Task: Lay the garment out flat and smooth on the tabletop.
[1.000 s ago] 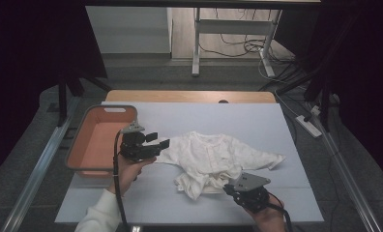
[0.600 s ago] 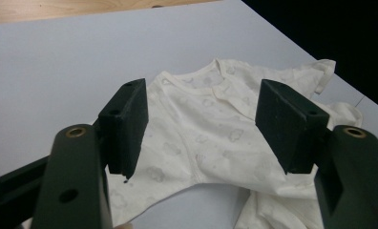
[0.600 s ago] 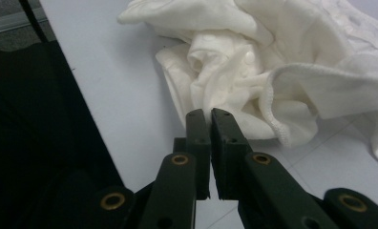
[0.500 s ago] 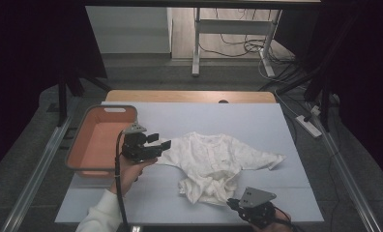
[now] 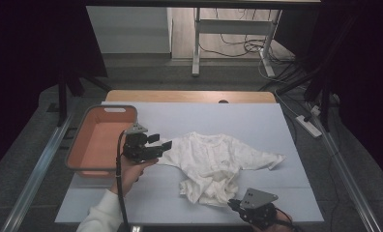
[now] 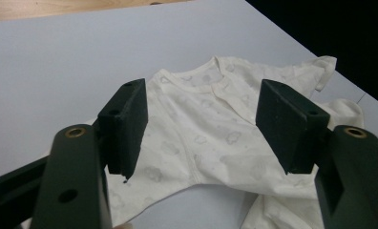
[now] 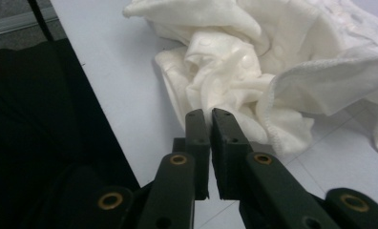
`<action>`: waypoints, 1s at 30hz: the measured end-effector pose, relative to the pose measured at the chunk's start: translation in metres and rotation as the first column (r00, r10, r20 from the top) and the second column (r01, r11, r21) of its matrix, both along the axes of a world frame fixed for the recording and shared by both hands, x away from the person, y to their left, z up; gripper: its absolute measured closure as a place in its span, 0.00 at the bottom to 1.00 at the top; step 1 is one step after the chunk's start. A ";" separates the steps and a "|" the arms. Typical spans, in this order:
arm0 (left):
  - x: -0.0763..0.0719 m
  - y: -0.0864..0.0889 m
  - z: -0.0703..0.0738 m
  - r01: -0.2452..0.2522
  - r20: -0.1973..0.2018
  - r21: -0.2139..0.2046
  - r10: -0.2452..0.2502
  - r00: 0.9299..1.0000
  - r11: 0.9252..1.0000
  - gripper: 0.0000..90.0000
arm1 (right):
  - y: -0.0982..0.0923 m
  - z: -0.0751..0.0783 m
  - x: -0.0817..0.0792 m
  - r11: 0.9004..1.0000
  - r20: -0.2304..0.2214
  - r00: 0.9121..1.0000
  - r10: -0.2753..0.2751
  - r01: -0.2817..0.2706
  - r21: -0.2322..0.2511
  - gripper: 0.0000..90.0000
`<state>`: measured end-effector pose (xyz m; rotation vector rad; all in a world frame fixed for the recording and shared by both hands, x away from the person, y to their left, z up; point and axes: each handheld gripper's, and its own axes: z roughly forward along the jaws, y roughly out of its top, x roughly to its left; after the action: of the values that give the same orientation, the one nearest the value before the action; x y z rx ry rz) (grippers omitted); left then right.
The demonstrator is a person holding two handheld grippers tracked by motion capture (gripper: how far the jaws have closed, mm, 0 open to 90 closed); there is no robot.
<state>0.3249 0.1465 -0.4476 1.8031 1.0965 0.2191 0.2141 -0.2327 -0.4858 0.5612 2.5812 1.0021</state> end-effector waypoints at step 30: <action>0.000 -0.001 0.000 -0.001 0.001 0.000 0.001 1.000 1.000 0.39 | 0.078 -0.017 0.020 0.990 -0.031 0.990 0.139 -0.139 0.001 0.57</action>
<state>0.3252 0.1452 -0.4475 1.8025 1.0970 0.2210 0.2343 -0.1551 -0.5026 0.4040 2.6789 1.0434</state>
